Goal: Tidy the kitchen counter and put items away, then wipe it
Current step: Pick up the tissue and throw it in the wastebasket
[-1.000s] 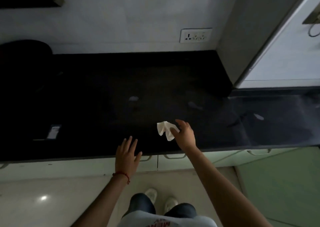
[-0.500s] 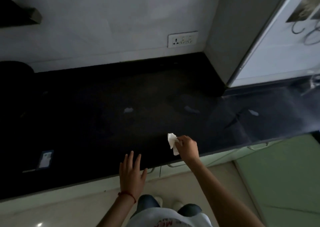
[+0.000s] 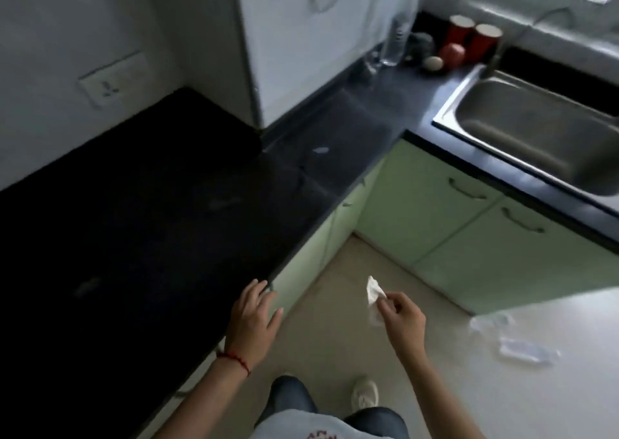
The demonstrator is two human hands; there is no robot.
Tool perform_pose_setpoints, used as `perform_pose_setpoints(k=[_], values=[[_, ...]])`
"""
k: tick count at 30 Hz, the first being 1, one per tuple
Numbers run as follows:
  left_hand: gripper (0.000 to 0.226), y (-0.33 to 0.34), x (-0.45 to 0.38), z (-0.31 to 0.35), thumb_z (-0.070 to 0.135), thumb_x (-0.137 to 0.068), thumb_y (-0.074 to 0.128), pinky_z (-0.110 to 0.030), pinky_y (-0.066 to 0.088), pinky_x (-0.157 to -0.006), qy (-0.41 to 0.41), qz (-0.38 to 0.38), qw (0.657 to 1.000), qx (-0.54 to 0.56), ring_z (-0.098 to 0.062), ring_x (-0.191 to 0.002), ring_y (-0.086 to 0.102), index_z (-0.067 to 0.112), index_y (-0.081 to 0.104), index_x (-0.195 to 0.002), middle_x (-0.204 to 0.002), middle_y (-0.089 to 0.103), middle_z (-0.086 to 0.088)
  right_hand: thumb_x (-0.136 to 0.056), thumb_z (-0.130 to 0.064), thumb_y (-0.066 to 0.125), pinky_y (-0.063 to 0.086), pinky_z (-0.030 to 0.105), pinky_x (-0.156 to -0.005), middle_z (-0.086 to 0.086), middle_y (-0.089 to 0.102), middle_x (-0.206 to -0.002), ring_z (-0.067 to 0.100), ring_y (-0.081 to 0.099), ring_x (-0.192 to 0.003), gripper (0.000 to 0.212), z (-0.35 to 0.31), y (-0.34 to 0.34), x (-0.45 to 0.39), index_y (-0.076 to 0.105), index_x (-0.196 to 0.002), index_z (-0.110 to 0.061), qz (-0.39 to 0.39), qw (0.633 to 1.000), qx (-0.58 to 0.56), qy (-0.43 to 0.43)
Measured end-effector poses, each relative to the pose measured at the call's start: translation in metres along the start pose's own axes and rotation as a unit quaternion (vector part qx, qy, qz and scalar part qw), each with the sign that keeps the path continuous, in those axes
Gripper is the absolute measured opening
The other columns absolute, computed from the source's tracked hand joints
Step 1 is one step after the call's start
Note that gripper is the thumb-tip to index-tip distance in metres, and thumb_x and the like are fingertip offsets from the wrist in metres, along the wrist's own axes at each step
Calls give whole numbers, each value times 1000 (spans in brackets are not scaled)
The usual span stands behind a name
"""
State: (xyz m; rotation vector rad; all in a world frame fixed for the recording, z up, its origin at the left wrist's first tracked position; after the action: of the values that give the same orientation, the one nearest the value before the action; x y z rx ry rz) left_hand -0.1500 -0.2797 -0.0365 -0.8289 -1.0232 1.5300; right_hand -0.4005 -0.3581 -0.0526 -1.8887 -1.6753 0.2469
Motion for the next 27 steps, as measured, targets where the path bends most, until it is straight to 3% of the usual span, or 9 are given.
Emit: perform_pose_setpoints(k=[3, 5, 7, 11, 14, 21, 27], values=[[33, 22, -17, 41, 14, -68, 79, -51, 51, -88, 76, -71, 995, -15, -39, -106, 62, 0, 69, -96, -108, 66, -24, -81, -14, 66, 39, 18, -56, -1, 63, -67, 19, 58, -68, 6, 58, -55, 13, 67, -76, -18, 54, 995, -5, 81], [36, 43, -22, 71, 24, -84, 63, -42, 43, -100, 99, -129, 987, -2, -32, -120, 52, 4, 62, -114, -123, 59, -18, -82, -18, 65, 38, 25, -56, -1, 61, -66, 23, 58, -71, 3, 99, -88, 24, 66, -79, -19, 82, 986, -9, 144], [41, 66, -25, 91, 34, -91, 49, -32, 38, -102, 111, -193, 975, -9, -23, -123, 46, 12, 53, -125, -130, 52, -9, -82, -19, 65, 36, 29, -62, 4, 60, -68, 22, 55, -71, 8, 134, -112, 36, 69, -85, -13, 105, 974, -12, 199], [47, 127, -15, 172, 43, -92, 41, -32, 36, -106, 143, -364, 916, -86, -20, -126, 43, 17, 45, -130, -135, 48, -5, -81, -19, 66, 40, 31, -68, 15, 69, -77, 30, 63, -82, 13, 213, -182, 72, 72, -86, -8, 163, 939, -59, 296], [46, 169, 2, 245, 44, -92, 43, -34, 35, -108, 154, -442, 878, -97, -20, -127, 43, 16, 46, -129, -136, 49, -5, -80, -20, 69, 41, 34, -71, 21, 71, -85, 35, 64, -88, 14, 264, -234, 98, 73, -84, -7, 211, 912, -81, 342], [28, 233, 28, 396, 29, -91, 53, -25, 43, -84, 109, -502, 858, 10, -21, -105, 58, 11, 63, -109, -115, 65, -9, -82, -16, 67, 37, 31, -67, 25, 71, -89, 37, 64, -90, 18, 340, -329, 148, 73, -88, -1, 306, 843, -109, 428], [25, 275, 10, 473, 25, -90, 54, -27, 43, -79, 87, -489, 867, 37, -24, -98, 60, 9, 66, -104, -106, 68, -11, -82, -15, 67, 43, 34, -71, 27, 71, -90, 39, 64, -89, 19, 376, -381, 138, 72, -88, 2, 348, 803, -133, 465]])
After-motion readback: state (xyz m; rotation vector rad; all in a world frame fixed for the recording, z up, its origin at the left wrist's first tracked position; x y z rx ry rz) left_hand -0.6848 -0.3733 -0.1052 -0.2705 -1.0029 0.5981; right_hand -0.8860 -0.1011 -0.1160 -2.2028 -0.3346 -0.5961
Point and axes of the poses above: each hand's wrist, its own x-axis away from the middle knuckle, its own y-axis out of the palm, z = x × y, the point moved 1 cm from there along -x, towards the middle knuckle
